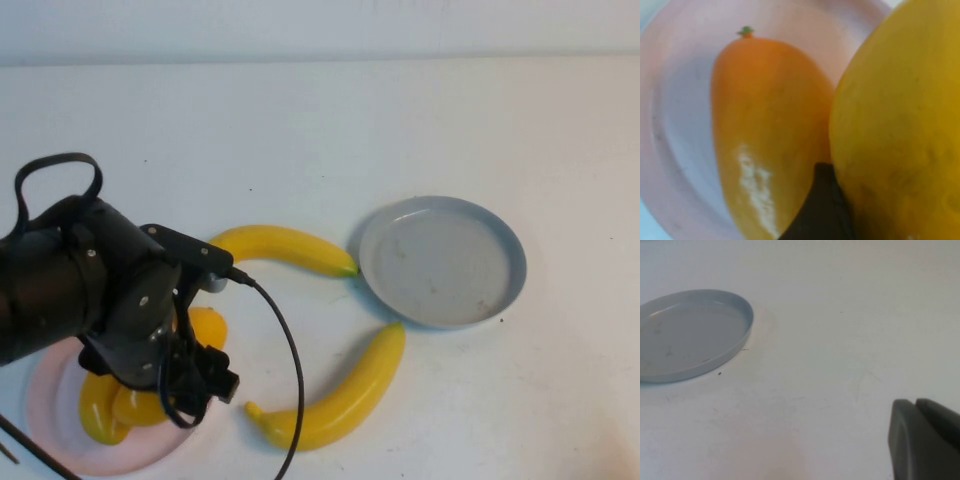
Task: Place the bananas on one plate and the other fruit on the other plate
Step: Put one type of fruit in the left plate
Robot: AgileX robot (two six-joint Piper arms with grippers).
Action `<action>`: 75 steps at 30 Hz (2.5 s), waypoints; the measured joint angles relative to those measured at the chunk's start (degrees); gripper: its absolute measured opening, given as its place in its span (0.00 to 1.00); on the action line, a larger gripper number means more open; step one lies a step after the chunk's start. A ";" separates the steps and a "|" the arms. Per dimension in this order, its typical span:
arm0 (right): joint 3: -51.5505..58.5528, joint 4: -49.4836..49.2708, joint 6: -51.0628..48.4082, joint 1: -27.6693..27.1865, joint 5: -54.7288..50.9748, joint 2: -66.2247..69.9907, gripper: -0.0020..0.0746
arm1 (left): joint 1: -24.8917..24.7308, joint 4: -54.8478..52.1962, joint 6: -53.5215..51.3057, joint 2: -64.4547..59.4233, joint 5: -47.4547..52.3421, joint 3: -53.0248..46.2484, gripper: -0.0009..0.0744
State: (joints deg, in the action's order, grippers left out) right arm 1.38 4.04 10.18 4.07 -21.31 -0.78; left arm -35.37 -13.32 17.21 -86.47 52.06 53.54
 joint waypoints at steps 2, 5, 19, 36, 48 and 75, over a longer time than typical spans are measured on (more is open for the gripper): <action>0.00 0.00 0.00 0.00 0.00 0.00 0.00 | 1.17 -0.09 -0.11 0.00 0.00 0.00 0.70; 0.00 0.00 0.00 0.00 0.00 0.00 0.00 | 1.96 -0.21 -0.33 0.00 0.00 0.00 0.70; 0.00 0.00 0.00 0.00 0.00 0.00 0.00 | 2.35 6.11 -3.04 0.00 -1.12 0.00 0.70; 0.00 0.00 0.00 0.00 0.00 0.00 0.00 | 2.35 4.73 -3.26 -2.59 -0.58 -0.08 0.70; 0.00 0.00 0.00 0.00 0.00 0.00 0.00 | 2.35 4.73 -3.26 -2.85 0.12 -0.08 0.80; 0.00 0.00 0.00 0.00 0.00 0.00 0.00 | 2.44 5.58 -2.93 44.78 -17.52 -17.85 0.01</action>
State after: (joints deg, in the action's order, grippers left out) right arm 1.38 4.04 10.18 4.07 -21.31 -0.78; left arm -32.93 -7.74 14.28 -41.69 34.54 35.68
